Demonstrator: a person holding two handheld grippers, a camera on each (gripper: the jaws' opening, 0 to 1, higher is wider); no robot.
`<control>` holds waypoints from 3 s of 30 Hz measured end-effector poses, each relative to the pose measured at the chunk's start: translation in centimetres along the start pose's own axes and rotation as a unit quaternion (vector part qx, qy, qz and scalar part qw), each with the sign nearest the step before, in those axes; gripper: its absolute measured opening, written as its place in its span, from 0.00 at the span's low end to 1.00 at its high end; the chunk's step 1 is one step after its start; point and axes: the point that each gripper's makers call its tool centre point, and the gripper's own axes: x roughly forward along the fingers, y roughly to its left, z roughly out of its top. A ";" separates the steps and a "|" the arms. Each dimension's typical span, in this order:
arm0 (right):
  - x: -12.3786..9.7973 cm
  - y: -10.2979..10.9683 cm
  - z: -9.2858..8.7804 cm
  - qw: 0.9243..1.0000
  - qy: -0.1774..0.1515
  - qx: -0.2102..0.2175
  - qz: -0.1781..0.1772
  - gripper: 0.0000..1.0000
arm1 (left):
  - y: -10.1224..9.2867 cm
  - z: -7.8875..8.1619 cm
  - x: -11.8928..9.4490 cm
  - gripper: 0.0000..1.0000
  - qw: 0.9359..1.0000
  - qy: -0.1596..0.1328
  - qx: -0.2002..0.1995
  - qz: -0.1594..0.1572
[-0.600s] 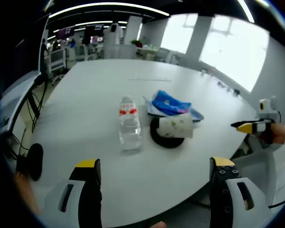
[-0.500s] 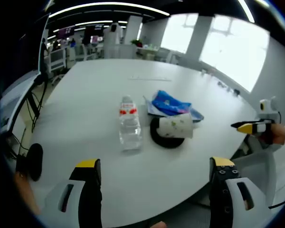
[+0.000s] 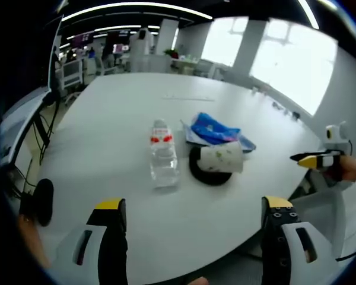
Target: Arrange the tabletop items into an orderly group along one side of the table until the central work area is clear of visible clutter.
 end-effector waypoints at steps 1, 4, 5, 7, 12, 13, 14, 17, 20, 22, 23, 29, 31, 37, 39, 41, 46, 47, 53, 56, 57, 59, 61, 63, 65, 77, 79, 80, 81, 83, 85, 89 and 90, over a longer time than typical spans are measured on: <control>0.0 0.0 0.0 1.000 0.000 0.000 0.000 0.60 | 0.1 0.0 0.0 0.91 1.000 0.001 -0.001 0.001; 0.0 0.0 -0.1 1.000 0.000 0.001 0.000 0.60 | 0.3 0.0 0.0 0.91 1.000 0.001 -0.002 0.001; 0.0 0.1 -0.1 1.000 0.000 0.002 -0.001 0.60 | 0.3 0.0 0.1 0.91 1.000 0.002 -0.003 0.001; -0.1 0.1 -0.2 1.000 0.001 0.002 -0.001 0.59 | 0.3 0.0 0.1 0.91 1.000 0.002 -0.002 0.001; 0.0 0.2 -0.1 1.000 -0.002 0.003 0.000 0.59 | 0.4 0.1 0.5 0.91 1.000 0.004 -0.001 -0.001; 0.0 0.2 -0.1 1.000 -0.002 0.003 0.000 0.59 | 0.4 0.1 0.5 0.91 1.000 0.005 -0.001 -0.001; 0.0 0.2 -0.1 1.000 -0.001 0.002 0.000 0.59 | 0.5 0.1 0.6 0.91 1.000 0.006 -0.001 -0.001; 0.0 0.1 0.0 1.000 -0.002 0.002 -0.001 0.59 | 0.5 0.0 0.7 0.91 1.000 0.007 -0.002 0.000; 0.1 0.0 0.1 1.000 -0.002 0.002 -0.002 0.59 | 0.5 -0.1 0.8 0.90 1.000 0.008 -0.005 -0.001; 0.1 0.0 0.0 1.000 0.000 0.004 -0.001 0.58 | 0.5 -0.2 0.8 0.90 1.000 0.009 -0.005 -0.001; 0.1 0.0 0.0 1.000 0.001 0.004 -0.001 0.57 | 0.6 -0.2 0.8 0.90 1.000 0.010 -0.005 -0.001; 0.2 0.3 -0.3 1.000 0.003 0.004 0.003 0.57 | 0.6 -0.5 1.1 0.90 1.000 0.015 -0.006 -0.002; 0.2 0.3 -0.4 1.000 0.005 0.004 0.003 0.57 | 0.6 -0.6 1.2 0.90 1.000 0.017 -0.006 -0.003; 0.2 0.3 -0.3 1.000 0.004 0.004 0.001 0.58 | 0.6 -0.8 1.5 0.90 1.000 0.020 -0.010 -0.005; 0.3 0.4 -0.4 1.000 0.005 0.003 0.002 0.58 | 0.6 -0.8 1.6 0.90 1.000 0.021 -0.011 -0.005; 0.3 0.5 -0.4 1.000 0.005 0.002 0.002 0.58 | 0.6 -0.9 1.6 0.90 1.000 0.021 -0.013 -0.005; 0.4 0.7 -0.5 1.000 0.007 0.002 0.004 0.58 | 0.8 -0.7 1.7 0.90 1.000 0.020 -0.014 -0.004; 0.4 0.7 -0.6 1.000 0.008 0.002 0.004 0.58 | 0.9 -0.7 1.7 0.90 1.000 0.021 -0.013 -0.004; 0.5 0.8 -0.7 1.000 0.009 0.003 0.004 0.58 | 1.1 -0.6 1.6 0.89 1.000 0.022 -0.012 -0.005; 0.5 0.9 -0.6 1.000 0.010 0.002 0.004 0.58 | 1.1 -0.6 1.8 0.89 1.000 0.025 -0.010 -0.005; 0.5 0.9 -0.7 1.000 0.011 0.001 0.004 0.58 | 1.1 -0.6 1.8 0.89 1.000 0.026 -0.010 -0.006; 0.5 0.9 -0.6 1.000 0.012 -0.001 0.004 0.58 | 1.2 -0.6 1.9 0.89 1.000 0.027 -0.008 -0.007; 0.6 0.9 -0.5 1.000 0.012 -0.001 0.005 0.58 | 1.3 -0.6 2.0 0.89 1.000 0.029 -0.006 -0.007; 0.7 1.0 -0.5 1.000 0.013 -0.002 0.005 0.58 | 1.3 -0.6 2.2 0.88 0.999 0.033 -0.004 -0.008; 0.7 1.0 -0.4 1.000 0.014 -0.003 0.004 0.58 | 1.3 -0.6 2.3 0.88 0.999 0.034 -0.002 -0.008; 0.9 1.8 -1.0 1.000 0.020 -0.002 0.007 0.58 | 1.9 0.4 2.9 0.86 1.000 0.029 0.003 -0.001; 0.9 2.0 -1.1 1.000 0.022 -0.003 0.008 0.58 | 2.0 0.6 3.1 0.85 1.000 0.029 0.004 -0.002; 0.8 2.1 -1.1 1.000 0.021 -0.003 0.008 0.57 | 2.1 0.7 3.2 0.85 1.000 0.029 0.005 -0.002; 0.8 2.2 -1.2 1.000 0.021 -0.003 0.008 0.57 | 2.1 0.7 3.3 0.85 1.000 0.030 0.005 -0.002; 0.8 2.3 -1.2 1.000 0.021 -0.003 0.009 0.57 | 2.2 0.8 3.5 0.85 0.999 0.033 0.007 -0.002; 0.7 2.4 -1.4 1.000 0.023 -0.003 0.009 0.57 | 2.2 1.0 3.7 0.84 0.999 0.035 0.010 -0.003; 0.6 2.8 -1.6 1.000 0.022 0.000 0.011 0.57 | 2.3 1.2 4.1 0.83 0.999 0.039 0.014 -0.005; 0.6 3.0 -1.6 1.000 0.020 0.004 0.013 0.57 | 2.3 1.3 4.3 0.83 0.999 0.039 0.016 -0.005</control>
